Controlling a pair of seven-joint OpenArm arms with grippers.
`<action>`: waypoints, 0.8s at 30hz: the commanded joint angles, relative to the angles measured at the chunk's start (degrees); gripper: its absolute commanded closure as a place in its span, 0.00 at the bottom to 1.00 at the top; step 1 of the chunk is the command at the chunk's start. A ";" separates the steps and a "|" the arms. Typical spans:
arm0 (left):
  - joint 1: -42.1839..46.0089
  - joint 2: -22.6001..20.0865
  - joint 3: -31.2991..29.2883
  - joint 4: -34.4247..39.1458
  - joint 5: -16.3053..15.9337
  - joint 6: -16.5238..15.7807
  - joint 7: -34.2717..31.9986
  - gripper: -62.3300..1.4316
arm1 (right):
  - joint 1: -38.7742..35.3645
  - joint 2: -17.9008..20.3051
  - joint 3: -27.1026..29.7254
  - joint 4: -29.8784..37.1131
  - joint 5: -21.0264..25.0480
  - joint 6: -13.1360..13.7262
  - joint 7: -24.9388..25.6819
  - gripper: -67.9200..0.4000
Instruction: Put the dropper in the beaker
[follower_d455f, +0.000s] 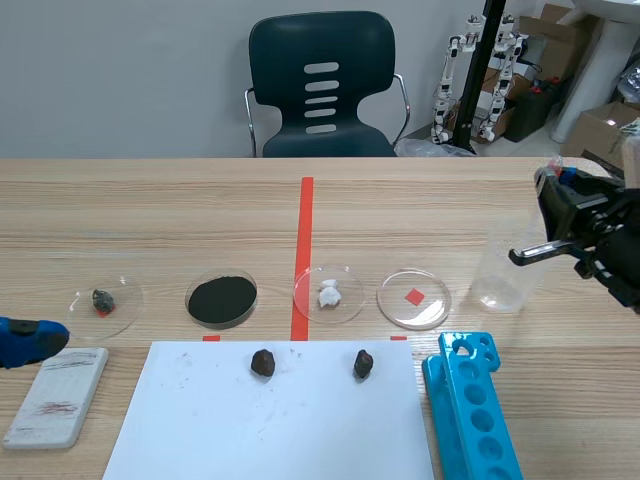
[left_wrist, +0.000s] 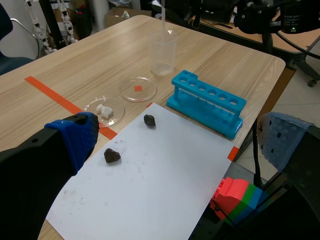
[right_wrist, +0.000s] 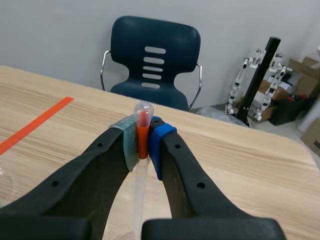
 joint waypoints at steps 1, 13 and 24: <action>0.44 0.44 0.22 0.44 -0.55 -0.15 -0.94 0.00 | 1.68 0.20 -0.31 0.24 0.35 0.02 0.83 0.98; 0.44 0.44 0.22 0.44 -0.55 -0.15 -0.92 0.00 | 4.92 0.20 -2.27 -5.35 -1.03 0.00 0.13 0.98; 0.44 0.44 0.22 0.44 -0.55 -0.15 -0.92 0.00 | 5.01 0.20 -2.75 -5.55 -2.21 0.02 -3.15 0.98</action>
